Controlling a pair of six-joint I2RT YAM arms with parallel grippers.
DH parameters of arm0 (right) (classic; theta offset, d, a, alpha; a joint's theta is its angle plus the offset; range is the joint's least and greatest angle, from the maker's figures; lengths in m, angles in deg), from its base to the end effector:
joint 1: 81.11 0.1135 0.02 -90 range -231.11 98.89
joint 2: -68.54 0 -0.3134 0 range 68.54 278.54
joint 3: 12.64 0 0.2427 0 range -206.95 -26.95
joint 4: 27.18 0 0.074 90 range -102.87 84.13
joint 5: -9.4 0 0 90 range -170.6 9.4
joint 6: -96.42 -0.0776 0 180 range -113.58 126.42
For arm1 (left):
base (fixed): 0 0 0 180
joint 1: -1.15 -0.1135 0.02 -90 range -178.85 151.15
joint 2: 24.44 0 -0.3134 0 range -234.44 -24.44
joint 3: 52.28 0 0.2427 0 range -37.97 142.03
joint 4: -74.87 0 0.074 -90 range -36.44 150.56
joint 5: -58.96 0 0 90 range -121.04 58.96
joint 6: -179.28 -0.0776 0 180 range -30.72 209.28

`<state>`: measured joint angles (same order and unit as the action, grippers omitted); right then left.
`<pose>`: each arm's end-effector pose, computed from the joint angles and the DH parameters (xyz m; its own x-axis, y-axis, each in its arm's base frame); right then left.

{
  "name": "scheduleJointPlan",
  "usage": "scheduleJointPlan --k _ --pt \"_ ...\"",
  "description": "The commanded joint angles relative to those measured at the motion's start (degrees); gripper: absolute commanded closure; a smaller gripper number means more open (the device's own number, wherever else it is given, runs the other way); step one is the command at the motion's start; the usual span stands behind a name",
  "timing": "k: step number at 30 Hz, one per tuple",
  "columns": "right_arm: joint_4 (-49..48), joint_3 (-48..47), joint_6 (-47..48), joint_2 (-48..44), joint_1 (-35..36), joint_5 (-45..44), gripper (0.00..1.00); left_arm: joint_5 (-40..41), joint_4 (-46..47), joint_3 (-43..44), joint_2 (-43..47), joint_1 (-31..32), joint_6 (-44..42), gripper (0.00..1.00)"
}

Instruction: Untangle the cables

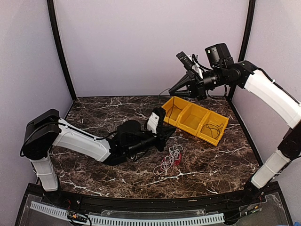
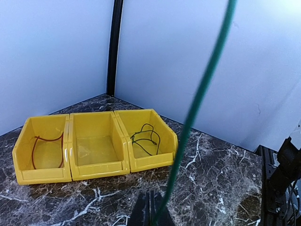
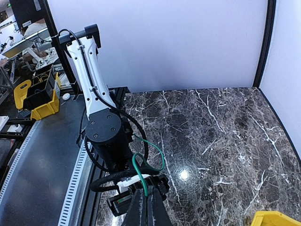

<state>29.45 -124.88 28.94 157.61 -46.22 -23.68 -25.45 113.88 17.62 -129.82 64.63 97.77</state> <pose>0.2377 0.2450 0.4582 -0.0786 -0.3097 -0.9476 -0.9913 -0.0766 0.1072 0.2085 -0.4008 0.2841 -0.0979 -0.1329 -0.9863 0.8419 0.5174 -0.1533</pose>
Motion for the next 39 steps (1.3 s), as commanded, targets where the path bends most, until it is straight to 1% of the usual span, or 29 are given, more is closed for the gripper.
scheduleJointPlan --k 1,4,5,7,10,14,17,25,31,35,39 --pt "-2.7 2.3 -0.5 -2.6 0.3 -0.4 0.90 3.4 2.5 -2.6 2.8 -0.1 2.3 1.00" --pt "-3.8 5.3 0.5 -2.7 0.2 -1.4 0.63 6.2 2.1 -6.5 5.8 -0.1 3.2 1.00" --pt "-4.5 7.1 1.0 -2.7 0.3 -2.2 0.57 6.6 1.7 -7.2 7.5 0.0 3.6 1.00" --pt "-6.1 12.3 1.7 -2.4 0.2 -3.5 0.49 7.3 0.7 -9.7 10.0 -0.1 4.8 1.00" --pt "-10.8 20.8 2.2 -1.9 0.4 -4.7 0.42 8.8 -2.0 -13.4 13.6 -0.2 8.7 1.00" --pt "-18.0 29.9 2.4 -0.2 2.6 -11.8 0.38 9.4 -2.6 -18.1 16.6 -0.6 13.5 1.00" --pt "-22.3 33.0 0.7 2.2 3.6 -11.6 0.36 9.7 -1.9 -20.5 17.6 -0.8 15.4 1.00" --pt "-24.2 29.8 -1.3 11.2 9.7 -16.5 0.33 10.8 -0.1 -25.1 19.2 -1.6 19.0 1.00" --pt "-25.6 28.8 -2.3 15.5 10.8 -19.4 0.35 11.1 -0.7 -26.5 20.8 -2.2 19.3 1.00" --pt "-25.9 28.7 -2.5 15.9 10.8 -21.9 0.37 11.3 -0.7 -27.7 21.6 -2.6 19.4 1.00" --pt "-23.7 27.4 -1.0 15.3 10.9 -18.9 0.46 11.0 -0.5 -28.3 21.9 -3.0 19.6 1.00"
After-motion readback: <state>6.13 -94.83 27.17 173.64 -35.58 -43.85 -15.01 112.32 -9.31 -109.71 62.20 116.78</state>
